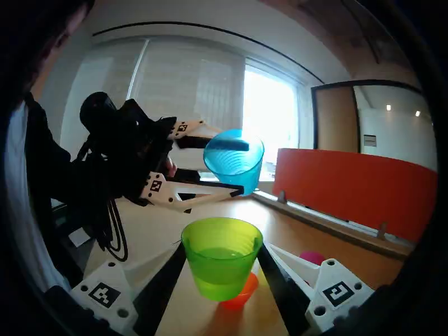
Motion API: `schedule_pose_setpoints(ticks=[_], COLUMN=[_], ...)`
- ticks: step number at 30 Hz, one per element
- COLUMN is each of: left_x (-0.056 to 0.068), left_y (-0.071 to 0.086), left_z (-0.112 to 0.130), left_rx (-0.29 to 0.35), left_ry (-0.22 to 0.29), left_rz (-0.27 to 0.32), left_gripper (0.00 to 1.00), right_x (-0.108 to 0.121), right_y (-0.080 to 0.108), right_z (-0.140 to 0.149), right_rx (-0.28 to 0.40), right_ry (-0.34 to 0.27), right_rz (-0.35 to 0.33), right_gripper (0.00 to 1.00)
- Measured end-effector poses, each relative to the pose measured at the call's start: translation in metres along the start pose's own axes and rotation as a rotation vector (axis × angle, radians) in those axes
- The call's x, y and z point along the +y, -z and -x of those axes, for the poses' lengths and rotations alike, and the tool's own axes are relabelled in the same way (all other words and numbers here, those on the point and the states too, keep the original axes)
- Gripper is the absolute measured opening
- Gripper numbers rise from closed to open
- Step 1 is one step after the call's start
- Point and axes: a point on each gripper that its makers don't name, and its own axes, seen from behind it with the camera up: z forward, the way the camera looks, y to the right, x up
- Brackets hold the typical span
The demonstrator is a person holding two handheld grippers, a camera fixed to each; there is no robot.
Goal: Pour water
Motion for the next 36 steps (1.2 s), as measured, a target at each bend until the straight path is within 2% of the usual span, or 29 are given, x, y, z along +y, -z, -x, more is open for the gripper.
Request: schedule_pose_setpoints(ticks=[7, 17, 24, 36], left_x=[0.000, 0.002, 0.005, 0.003], left_y=[0.003, -0.002, -0.005, -0.002], left_z=[0.006, 0.017, 0.027, 0.034], left_rx=[-0.004, -0.023, -0.061, -0.076], left_ry=[0.126, 0.370, 0.468, 0.665], left_rz=[0.008, 0.038, 0.043, 0.054], left_gripper=[0.81, 0.81, 0.81, 0.81], right_x=[0.000, 0.001, 0.000, 0.003], right_y=[0.001, 0.003, 0.005, 0.008], right_z=[-0.003, -0.008, -0.011, -0.014], right_rx=[0.005, 0.015, 0.023, 0.035], right_ry=[0.001, 0.004, 0.005, 0.003], right_rz=[0.003, 0.010, 0.011, 0.020], right_gripper=[0.90, 0.90, 0.90, 0.90])
